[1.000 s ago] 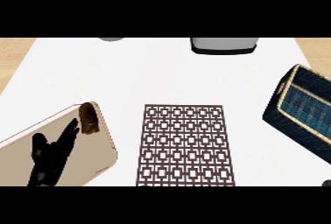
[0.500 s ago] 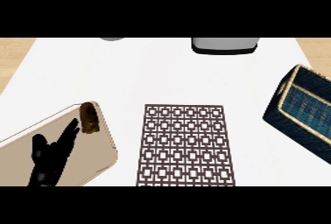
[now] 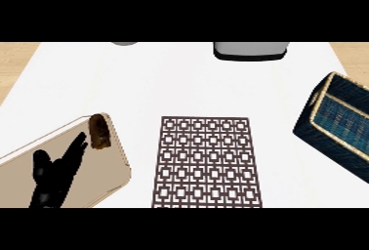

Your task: Pick the tomato from the placemat and place it in the basket

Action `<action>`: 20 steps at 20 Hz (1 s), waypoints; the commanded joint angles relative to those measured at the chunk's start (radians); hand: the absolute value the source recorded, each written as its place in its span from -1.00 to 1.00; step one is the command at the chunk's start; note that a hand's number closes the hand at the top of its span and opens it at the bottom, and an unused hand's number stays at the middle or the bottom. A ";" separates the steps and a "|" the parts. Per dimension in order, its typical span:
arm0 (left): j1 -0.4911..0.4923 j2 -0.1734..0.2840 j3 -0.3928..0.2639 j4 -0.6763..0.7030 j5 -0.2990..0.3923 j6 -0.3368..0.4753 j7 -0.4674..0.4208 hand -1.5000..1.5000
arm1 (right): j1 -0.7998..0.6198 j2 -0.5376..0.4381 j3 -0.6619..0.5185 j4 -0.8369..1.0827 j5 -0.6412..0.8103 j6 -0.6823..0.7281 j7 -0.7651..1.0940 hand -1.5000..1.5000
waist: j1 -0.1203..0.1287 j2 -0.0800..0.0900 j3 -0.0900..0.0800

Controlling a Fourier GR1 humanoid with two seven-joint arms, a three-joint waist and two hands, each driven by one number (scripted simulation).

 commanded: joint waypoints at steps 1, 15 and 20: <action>0.026 -0.029 -0.019 0.057 -0.019 0.017 0.037 0.00 | 0.034 -0.064 0.025 0.026 0.019 0.077 0.011 1.00 | -0.002 0.006 -0.010; 0.001 -0.008 0.032 0.075 0.010 -0.027 0.058 0.00 | 0.186 -0.107 -0.081 -0.172 -0.143 0.055 -0.068 -1.00 | -0.009 0.004 -0.010; -0.028 -0.020 0.035 0.116 -0.006 -0.020 0.038 0.00 | 0.202 -0.114 -0.144 -0.258 -0.172 0.067 0.035 -1.00 | -0.013 0.005 -0.010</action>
